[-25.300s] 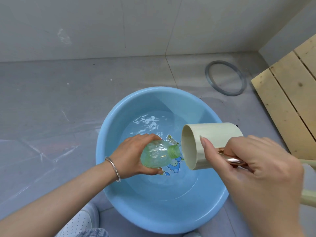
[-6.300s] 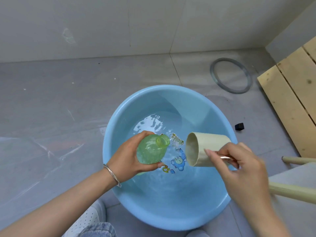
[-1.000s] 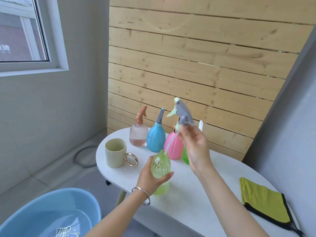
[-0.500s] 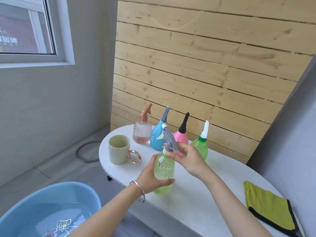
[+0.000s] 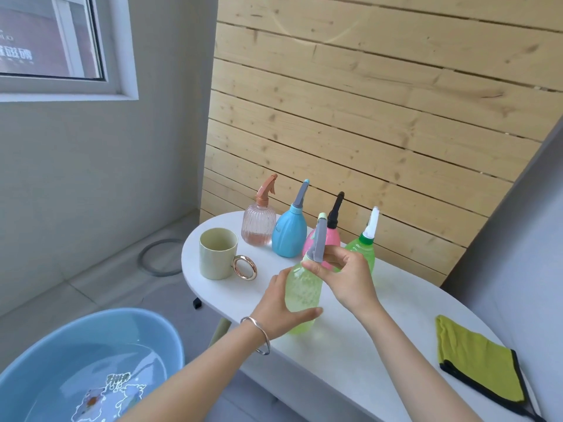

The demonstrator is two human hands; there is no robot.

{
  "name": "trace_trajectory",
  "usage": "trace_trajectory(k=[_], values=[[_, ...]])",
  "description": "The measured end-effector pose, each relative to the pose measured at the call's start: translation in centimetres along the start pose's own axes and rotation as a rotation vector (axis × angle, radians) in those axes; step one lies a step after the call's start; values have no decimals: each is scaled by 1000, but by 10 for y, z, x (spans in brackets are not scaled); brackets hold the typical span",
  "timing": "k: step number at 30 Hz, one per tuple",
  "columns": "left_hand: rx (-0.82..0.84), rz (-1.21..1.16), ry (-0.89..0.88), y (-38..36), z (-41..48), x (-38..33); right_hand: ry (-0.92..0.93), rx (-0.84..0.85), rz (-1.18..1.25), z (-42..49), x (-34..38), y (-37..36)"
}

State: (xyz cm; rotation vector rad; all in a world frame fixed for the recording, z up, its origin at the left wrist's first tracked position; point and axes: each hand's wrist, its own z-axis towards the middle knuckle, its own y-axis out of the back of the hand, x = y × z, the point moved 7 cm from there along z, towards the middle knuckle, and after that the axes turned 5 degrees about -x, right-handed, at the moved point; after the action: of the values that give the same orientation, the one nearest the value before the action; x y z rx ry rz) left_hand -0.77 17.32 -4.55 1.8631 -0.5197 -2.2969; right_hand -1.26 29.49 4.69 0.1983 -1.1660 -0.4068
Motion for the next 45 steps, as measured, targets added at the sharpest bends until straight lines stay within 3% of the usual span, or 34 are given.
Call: trace_trajectory(k=[3, 8, 16, 24, 30, 35, 42, 45], values=[[45, -63, 13, -4, -9, 2, -11, -36, -8, -3, -2, 6], [-8, 49, -24, 4, 2, 0, -31, -55, -27, -7, -1, 10], [-52, -1, -53, -10, 6, -6, -67, -317, 90, -23, -1, 3], [-57, -13, -64, -10, 4, -6, -90, -49, 124, -30, -4, 3], [-67, -31, -52, -11, 3, -7, -108, -84, 31, -20, -3, 5], [-54, -52, -55, -4, 4, -12, -155, -3, -59, -13, -3, 10], [-273, -231, -167, 14, 10, -46, -221, -70, -96, -10, -1, 19], [-301, -247, -146, 14, 15, -47, -262, 22, -144, -8, 1, 20]])
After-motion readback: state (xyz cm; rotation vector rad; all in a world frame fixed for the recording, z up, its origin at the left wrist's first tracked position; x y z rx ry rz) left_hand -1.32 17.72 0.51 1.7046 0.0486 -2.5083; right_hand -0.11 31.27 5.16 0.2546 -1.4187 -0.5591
